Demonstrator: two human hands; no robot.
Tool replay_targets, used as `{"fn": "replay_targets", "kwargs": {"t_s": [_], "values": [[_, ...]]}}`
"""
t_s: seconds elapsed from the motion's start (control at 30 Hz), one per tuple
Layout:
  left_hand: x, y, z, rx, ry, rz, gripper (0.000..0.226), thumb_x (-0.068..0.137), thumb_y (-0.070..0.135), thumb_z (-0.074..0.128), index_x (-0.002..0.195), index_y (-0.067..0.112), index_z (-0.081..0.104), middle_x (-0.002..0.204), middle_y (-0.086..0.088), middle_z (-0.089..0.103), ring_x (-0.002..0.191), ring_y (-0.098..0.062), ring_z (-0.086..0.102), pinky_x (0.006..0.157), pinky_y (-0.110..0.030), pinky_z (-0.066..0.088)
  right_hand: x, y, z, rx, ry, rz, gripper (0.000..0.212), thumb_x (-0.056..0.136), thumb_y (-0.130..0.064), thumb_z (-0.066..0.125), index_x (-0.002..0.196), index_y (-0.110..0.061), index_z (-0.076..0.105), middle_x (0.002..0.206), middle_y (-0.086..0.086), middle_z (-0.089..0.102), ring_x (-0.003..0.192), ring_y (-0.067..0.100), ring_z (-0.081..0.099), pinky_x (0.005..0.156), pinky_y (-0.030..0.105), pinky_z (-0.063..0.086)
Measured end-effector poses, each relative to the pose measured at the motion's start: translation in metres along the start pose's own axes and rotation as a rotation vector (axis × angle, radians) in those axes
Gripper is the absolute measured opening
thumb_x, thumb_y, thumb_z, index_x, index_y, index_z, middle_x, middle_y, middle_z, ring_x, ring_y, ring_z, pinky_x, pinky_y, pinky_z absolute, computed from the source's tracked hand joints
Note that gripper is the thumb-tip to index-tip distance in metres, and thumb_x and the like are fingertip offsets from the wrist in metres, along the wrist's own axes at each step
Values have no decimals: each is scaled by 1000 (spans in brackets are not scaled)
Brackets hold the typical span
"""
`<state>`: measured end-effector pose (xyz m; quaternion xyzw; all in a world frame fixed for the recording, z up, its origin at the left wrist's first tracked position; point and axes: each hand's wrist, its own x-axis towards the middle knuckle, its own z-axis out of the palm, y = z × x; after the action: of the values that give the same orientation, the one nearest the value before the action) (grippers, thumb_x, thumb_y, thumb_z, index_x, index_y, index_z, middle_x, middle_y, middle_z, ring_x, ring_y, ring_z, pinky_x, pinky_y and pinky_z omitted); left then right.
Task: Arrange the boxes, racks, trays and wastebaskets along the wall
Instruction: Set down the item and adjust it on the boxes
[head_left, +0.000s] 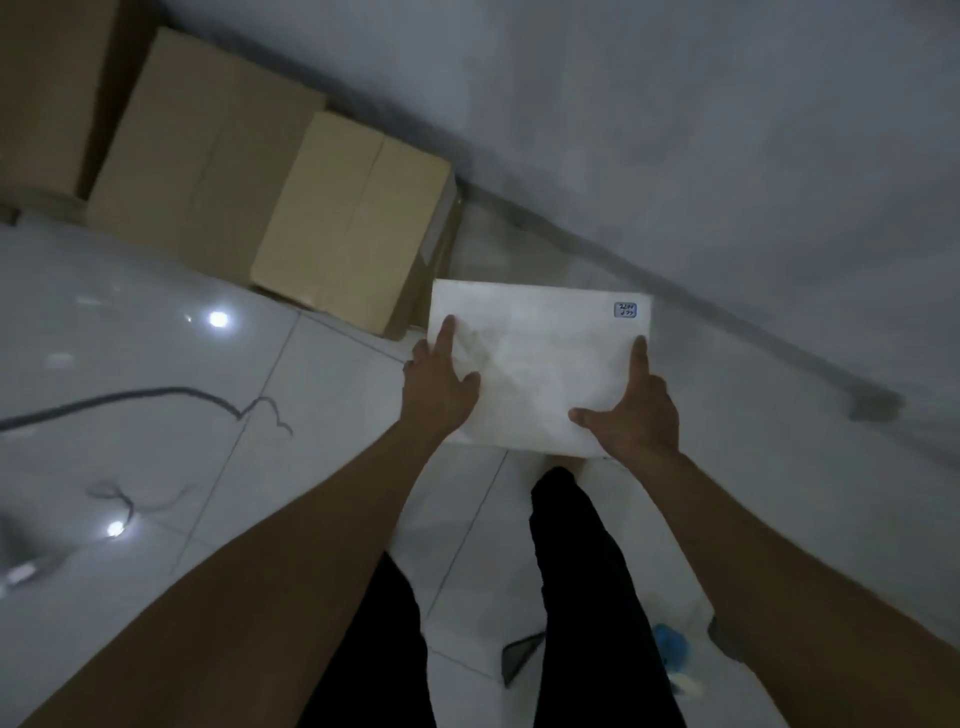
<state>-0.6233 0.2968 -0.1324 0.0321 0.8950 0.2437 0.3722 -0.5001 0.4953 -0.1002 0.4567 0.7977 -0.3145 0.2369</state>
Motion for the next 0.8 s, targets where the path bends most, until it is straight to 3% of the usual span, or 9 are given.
{"fn": "replay_targets", "kwargs": {"t_s": [0.27, 0.4, 0.63, 0.8], "values": [[84, -20, 97, -166, 120, -210, 85, 89, 30, 64, 156, 30, 11, 135, -15, 42, 118, -35, 49, 97, -44, 44, 160, 15, 40, -231, -131, -217, 136, 62, -38, 90, 155, -35, -8, 140, 14, 39, 122, 34, 49, 96, 40, 45], [135, -36, 133, -232, 143, -290, 85, 92, 32, 63, 156, 30, 7, 144, -14, 35, 127, -34, 45, 104, -44, 42, 236, 7, 71, -318, -135, -330, 135, 62, -35, 91, 155, -36, -7, 139, 13, 40, 120, 34, 50, 95, 42, 47], [195, -55, 177, -313, 107, -277, 86, 95, 28, 59, 156, 29, -3, 148, -15, 28, 127, -35, 44, 101, -44, 43, 339, -2, 102, -386, -178, -463, 129, 68, -26, 87, 154, -41, -7, 150, 16, 29, 128, 38, 43, 100, 43, 43], [210, -61, 189, -335, 72, -286, 88, 95, 26, 57, 156, 29, -6, 149, -15, 25, 125, -34, 45, 96, -38, 43, 372, -10, 114, -371, -221, -536, 117, 76, -25, 82, 154, -44, -3, 159, 12, 13, 141, 35, 26, 111, 44, 32]]}}
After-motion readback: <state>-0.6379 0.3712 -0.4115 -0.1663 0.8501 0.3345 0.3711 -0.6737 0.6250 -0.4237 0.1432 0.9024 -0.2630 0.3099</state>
